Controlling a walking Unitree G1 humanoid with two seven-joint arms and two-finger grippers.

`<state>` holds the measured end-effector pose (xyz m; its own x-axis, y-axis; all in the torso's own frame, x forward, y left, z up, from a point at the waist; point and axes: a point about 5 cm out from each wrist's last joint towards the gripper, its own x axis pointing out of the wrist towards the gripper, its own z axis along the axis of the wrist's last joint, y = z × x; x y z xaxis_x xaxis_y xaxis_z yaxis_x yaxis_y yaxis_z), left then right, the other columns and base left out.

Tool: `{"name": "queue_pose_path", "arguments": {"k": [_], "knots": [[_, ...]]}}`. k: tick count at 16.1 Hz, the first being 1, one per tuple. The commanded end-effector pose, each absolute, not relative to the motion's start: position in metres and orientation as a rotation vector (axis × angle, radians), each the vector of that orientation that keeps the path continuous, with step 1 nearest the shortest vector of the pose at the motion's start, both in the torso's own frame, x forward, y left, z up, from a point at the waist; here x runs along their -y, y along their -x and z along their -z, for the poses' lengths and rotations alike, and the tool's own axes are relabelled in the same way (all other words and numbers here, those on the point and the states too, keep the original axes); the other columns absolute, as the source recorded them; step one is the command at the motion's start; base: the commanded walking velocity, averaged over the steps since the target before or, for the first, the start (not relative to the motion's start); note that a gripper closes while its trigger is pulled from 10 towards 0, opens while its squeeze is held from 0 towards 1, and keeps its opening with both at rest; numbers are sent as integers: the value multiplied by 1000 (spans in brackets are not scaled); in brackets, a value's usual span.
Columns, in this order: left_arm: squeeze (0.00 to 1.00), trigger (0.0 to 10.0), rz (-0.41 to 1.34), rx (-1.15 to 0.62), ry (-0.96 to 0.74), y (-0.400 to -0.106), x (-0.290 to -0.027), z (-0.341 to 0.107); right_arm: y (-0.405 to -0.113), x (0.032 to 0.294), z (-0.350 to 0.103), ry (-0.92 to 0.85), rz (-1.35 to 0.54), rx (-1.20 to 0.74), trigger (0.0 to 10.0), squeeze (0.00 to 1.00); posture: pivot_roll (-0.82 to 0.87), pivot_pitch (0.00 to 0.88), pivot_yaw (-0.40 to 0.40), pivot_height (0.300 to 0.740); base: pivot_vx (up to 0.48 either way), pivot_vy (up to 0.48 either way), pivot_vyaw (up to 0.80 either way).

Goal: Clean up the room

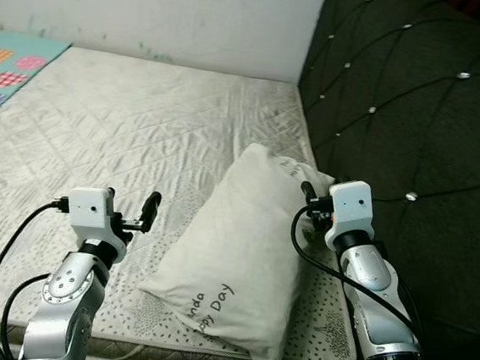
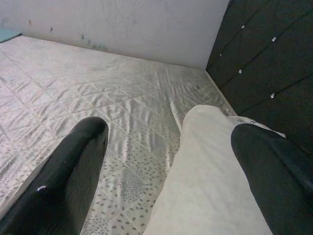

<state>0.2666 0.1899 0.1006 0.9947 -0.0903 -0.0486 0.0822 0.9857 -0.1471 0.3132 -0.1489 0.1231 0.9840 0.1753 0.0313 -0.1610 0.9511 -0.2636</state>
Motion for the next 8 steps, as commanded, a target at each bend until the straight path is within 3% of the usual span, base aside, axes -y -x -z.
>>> {"name": "queue_pose_path", "arguments": {"k": [1,8], "knots": [[0,10000,98,-74,142,-267,-187,-99,-314,150,-122,262,-180,38,10000,0,-149,0,-58,740,0,0,0],[0,10000,76,-211,111,-260,-193,-79,-310,153,-97,278,-229,-144,10000,0,-146,0,-58,740,0,0,0]]}}
